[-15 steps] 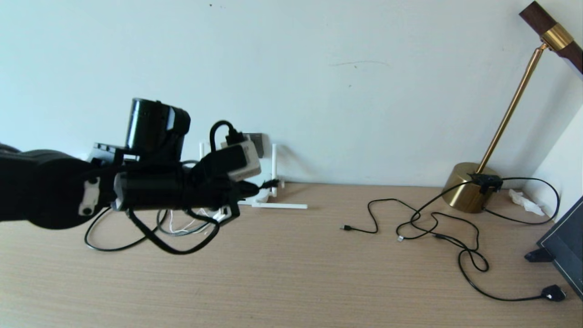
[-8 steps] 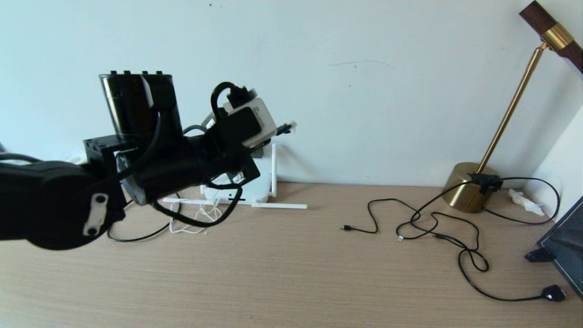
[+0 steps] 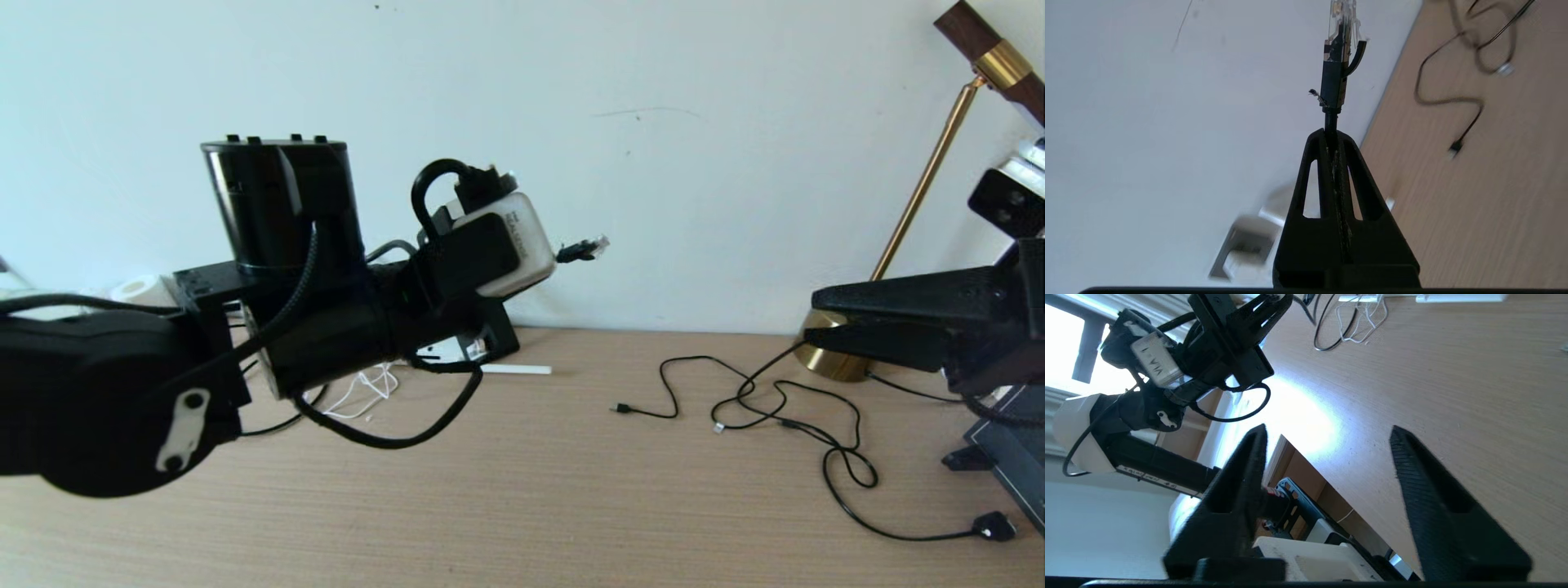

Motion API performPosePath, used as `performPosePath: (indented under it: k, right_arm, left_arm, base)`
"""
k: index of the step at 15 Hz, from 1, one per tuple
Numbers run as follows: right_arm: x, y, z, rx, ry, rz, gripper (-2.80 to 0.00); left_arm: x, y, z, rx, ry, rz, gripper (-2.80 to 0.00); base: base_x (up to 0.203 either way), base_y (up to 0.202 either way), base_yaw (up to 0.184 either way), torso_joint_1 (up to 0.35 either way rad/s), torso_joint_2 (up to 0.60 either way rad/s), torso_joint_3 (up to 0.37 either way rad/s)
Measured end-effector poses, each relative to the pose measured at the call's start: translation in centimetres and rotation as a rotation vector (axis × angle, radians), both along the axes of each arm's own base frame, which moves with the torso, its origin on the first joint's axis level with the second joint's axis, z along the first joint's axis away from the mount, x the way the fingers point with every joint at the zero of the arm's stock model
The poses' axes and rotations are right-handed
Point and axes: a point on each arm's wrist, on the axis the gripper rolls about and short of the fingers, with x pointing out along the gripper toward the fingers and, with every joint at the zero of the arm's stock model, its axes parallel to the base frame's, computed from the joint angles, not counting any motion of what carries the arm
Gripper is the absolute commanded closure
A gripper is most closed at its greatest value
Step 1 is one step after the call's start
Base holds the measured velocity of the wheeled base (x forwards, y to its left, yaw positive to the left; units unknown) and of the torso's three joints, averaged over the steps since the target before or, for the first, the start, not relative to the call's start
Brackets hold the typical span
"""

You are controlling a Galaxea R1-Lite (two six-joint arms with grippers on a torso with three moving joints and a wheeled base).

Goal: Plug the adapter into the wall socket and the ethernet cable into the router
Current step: Hand it to the other hand

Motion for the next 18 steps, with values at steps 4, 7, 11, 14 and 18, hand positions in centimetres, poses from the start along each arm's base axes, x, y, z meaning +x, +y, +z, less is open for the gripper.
performPosePath:
  k: [4, 7, 11, 14, 18]
  right_arm:
    - [0.8, 0.5, 0.4, 0.014, -0.066, 0.015, -2.80]
    - [0.4, 0.4, 0.4, 0.016, -0.076, 0.015, -2.80]
    - [0.2, 0.3, 0.4, 0.014, -0.082, 0.013, -2.80]
    - [0.1, 0.3, 0.3, 0.013, -0.083, 0.014, -2.80]
    - [0.2, 0.3, 0.0, 0.008, -0.073, 0.010, -2.80]
  left_arm:
    - [-0.4, -1.4, -0.2, -0.002, 0.004, -0.062, 0.00]
    - [-0.3, -3.3, -0.6, 0.002, 0.011, -0.131, 0.00]
    - [0.1, -5.9, -1.7, 0.015, 0.026, -0.177, 0.00]
    - [0.4, -6.7, -2.5, 0.037, 0.017, -0.135, 0.00]
    - [0.4, -6.9, -2.6, 0.050, -0.062, 0.003, 0.00]
  base:
    - [0.000, 0.000, 0.000, 0.000, 0.00, 0.000]
    - [0.000, 0.000, 0.000, 0.000, 0.00, 0.000]
    - [0.000, 0.000, 0.000, 0.000, 0.00, 0.000]
    - [0.000, 0.000, 0.000, 0.000, 0.00, 0.000]
    - [0.000, 0.000, 0.000, 0.000, 0.00, 0.000]
